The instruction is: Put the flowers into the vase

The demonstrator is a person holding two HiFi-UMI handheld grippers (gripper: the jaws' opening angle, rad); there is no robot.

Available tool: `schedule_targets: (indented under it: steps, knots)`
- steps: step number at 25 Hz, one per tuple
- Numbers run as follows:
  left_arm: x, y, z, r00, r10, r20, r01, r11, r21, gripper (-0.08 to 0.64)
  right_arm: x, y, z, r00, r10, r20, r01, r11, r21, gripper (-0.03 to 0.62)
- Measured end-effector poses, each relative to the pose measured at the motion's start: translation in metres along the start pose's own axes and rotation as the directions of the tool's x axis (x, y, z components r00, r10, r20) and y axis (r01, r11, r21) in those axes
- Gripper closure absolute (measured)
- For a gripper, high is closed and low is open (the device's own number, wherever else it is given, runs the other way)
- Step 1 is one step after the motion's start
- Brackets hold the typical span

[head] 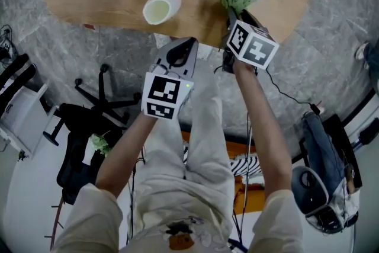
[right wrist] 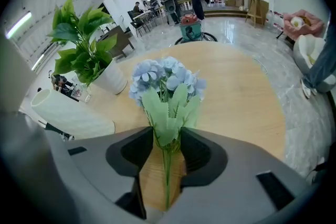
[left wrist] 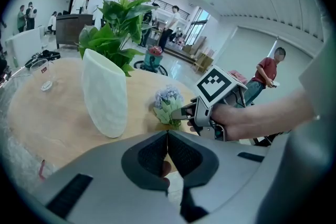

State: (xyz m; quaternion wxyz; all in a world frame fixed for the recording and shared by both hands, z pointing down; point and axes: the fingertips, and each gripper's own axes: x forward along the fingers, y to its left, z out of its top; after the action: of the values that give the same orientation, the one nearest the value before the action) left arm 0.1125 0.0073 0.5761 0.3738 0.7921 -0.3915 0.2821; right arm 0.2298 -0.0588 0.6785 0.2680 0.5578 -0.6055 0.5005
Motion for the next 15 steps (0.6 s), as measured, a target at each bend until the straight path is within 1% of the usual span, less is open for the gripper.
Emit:
schedule_targets:
  steps: [3,8,9,12,15]
  knots:
    - [0.001,0.001,-0.003,1.000,-0.001,-0.007,0.001,1.000,-0.003,0.551,0.005,-0.002,-0.001,0.999,0.003,-0.034,-0.003,1.000,0.019,0.428]
    - [0.002,0.000,-0.004,1.000,-0.005,-0.009,0.005,1.000,-0.006,0.551,0.018,-0.006,-0.004,0.997,-0.019,-0.075,0.018,1.000,-0.006,0.428]
    - [0.003,0.001,-0.004,1.000,-0.004,-0.009,0.004,1.000,-0.008,0.551,0.021,-0.008,-0.005,0.996,-0.026,-0.083,0.025,1.000,-0.007,0.436]
    - [0.004,0.002,-0.005,1.000,-0.003,-0.009,0.003,1.000,-0.012,0.551,0.024,-0.009,-0.004,0.995,-0.036,-0.092,0.036,0.999,-0.005,0.488]
    - [0.003,0.002,-0.004,1.000,-0.002,-0.010,0.002,1.000,-0.010,0.551,0.024,-0.007,-0.003,0.996,-0.023,-0.085,0.023,1.000,-0.007,0.516]
